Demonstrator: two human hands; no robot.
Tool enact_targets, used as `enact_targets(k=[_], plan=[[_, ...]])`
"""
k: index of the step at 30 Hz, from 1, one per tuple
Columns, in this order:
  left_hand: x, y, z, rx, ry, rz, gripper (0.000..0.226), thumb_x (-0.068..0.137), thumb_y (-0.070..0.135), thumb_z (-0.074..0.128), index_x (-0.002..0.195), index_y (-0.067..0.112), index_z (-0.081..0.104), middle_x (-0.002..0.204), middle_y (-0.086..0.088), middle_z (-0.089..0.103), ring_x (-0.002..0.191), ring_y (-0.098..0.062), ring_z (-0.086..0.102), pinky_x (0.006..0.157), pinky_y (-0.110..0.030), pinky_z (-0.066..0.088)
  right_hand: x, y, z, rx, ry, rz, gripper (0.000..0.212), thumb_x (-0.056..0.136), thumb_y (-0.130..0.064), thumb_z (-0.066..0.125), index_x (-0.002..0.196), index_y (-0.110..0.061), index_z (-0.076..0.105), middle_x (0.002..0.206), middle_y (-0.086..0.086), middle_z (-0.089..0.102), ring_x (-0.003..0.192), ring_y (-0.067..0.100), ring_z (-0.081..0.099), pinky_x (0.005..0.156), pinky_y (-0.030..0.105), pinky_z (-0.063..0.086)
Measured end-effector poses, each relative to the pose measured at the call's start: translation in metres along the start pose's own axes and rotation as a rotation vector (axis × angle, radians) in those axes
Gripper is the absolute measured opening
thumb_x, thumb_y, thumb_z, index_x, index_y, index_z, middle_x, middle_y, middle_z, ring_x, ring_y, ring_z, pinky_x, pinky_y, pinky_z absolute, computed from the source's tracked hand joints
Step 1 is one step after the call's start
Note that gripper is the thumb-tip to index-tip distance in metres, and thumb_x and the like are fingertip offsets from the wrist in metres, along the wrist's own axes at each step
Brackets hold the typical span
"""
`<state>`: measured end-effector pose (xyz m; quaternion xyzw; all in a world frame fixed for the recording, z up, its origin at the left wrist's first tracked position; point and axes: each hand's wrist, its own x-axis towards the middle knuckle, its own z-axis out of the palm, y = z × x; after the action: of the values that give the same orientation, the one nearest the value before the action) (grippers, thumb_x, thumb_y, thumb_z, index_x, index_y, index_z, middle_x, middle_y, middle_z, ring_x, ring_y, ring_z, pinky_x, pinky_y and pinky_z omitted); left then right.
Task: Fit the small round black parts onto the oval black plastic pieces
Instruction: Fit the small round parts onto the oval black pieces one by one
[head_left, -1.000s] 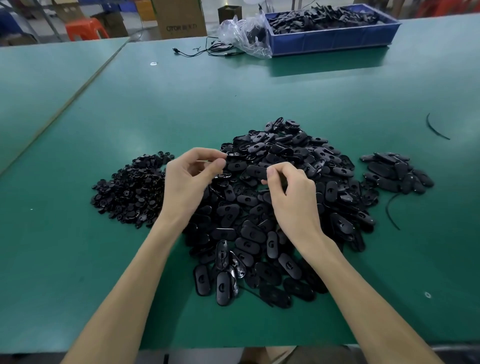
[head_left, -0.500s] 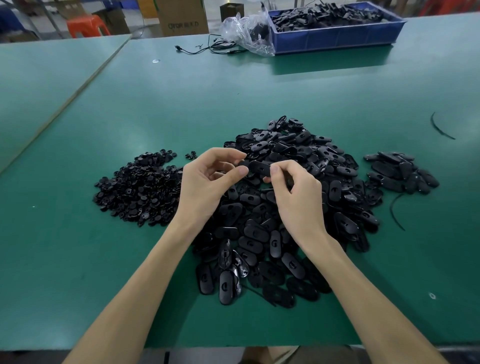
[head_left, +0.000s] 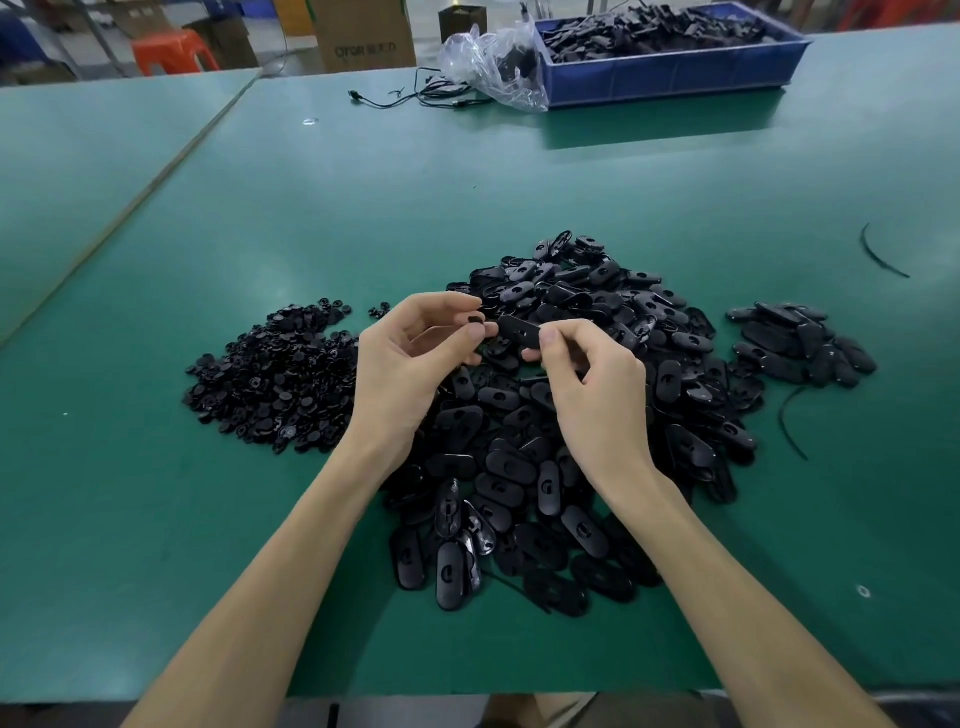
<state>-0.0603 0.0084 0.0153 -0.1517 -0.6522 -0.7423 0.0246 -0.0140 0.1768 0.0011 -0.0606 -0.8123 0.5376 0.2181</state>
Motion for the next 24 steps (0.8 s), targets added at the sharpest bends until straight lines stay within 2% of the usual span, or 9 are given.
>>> enact_targets(k=[5,10,12,14,18,20,22,24], plan=[[-0.0007,0.0002,-0.0015,-0.09,-0.024,-0.152,0.024,0.088,0.011,0.079,0.111,0.01,0.074,0.098,-0.008,0.07,0.098,-0.023,0.074,0.08,-0.028,0.058,-0.0015,-0.0031,0.0002,0.027,-0.026,-0.022,0.019,0.108,-0.028,0.058,0.107,-0.018,0.075,0.09,-0.014,0.076,0.083,0.001,0.069,0.071,0.009,0.044],[-0.0006,0.0033,-0.0008,-0.157,-0.019,-0.186,0.019,0.085,0.014,0.081,0.102,0.016,0.072,0.096,-0.008,0.067,0.088,-0.02,0.07,0.076,-0.028,0.056,-0.0042,-0.0055,0.0012,0.051,-0.055,-0.056,0.011,0.105,-0.02,0.063,0.104,-0.019,0.074,0.083,-0.018,0.071,0.076,-0.001,0.064,0.069,0.008,0.045],[-0.0006,0.0039,-0.0021,-0.18,-0.019,-0.201,0.014,0.086,0.013,0.079,0.097,0.017,0.073,0.094,-0.004,0.07,0.085,-0.016,0.068,0.075,-0.026,0.056,-0.0048,-0.0061,0.0016,0.078,-0.06,-0.052,0.011,0.104,-0.017,0.063,0.103,-0.021,0.073,0.081,-0.016,0.072,0.074,0.004,0.066,0.066,0.013,0.048],[-0.0007,0.0044,-0.0025,-0.196,-0.014,-0.214,0.013,0.085,0.013,0.079,0.097,0.016,0.074,0.092,-0.002,0.071,0.083,-0.014,0.067,0.076,-0.025,0.056,-0.0045,-0.0061,0.0016,0.106,-0.068,-0.039,0.011,0.104,-0.016,0.064,0.105,-0.02,0.073,0.086,-0.011,0.075,0.078,0.011,0.07,0.071,0.02,0.054],[-0.0008,0.0043,-0.0024,-0.183,-0.013,-0.221,0.013,0.083,0.015,0.08,0.095,0.019,0.076,0.094,-0.001,0.073,0.087,-0.014,0.069,0.077,-0.025,0.057,-0.0033,-0.0056,0.0002,0.155,-0.059,-0.01,0.01,0.102,-0.015,0.065,0.106,-0.018,0.074,0.087,-0.01,0.077,0.084,0.004,0.073,0.076,0.016,0.055],[-0.0007,0.0037,-0.0027,-0.185,-0.007,-0.225,0.013,0.083,0.015,0.08,0.095,0.018,0.076,0.096,-0.001,0.074,0.091,-0.016,0.071,0.076,-0.024,0.057,-0.0025,-0.005,-0.0009,0.22,-0.069,0.031,0.01,0.101,-0.015,0.066,0.105,-0.019,0.074,0.09,-0.011,0.079,0.087,0.005,0.075,0.08,0.023,0.058],[-0.0006,0.0034,-0.0026,-0.183,0.006,-0.233,0.014,0.082,0.016,0.08,0.096,0.017,0.077,0.098,-0.002,0.076,0.095,-0.017,0.072,0.076,-0.024,0.057,-0.0014,-0.0043,-0.0017,0.268,-0.072,0.056,0.008,0.101,-0.016,0.067,0.104,-0.018,0.073,0.093,-0.01,0.08,0.089,0.008,0.076,0.078,0.025,0.058],[-0.0003,0.0034,-0.0022,-0.162,0.005,-0.235,0.019,0.083,0.018,0.079,0.101,0.014,0.077,0.104,-0.003,0.077,0.098,-0.017,0.073,0.077,-0.024,0.057,-0.0002,-0.0045,-0.0022,0.309,-0.074,0.072,0.007,0.101,-0.015,0.067,0.104,-0.017,0.073,0.094,-0.008,0.081,0.089,0.008,0.076,0.074,0.02,0.055]])
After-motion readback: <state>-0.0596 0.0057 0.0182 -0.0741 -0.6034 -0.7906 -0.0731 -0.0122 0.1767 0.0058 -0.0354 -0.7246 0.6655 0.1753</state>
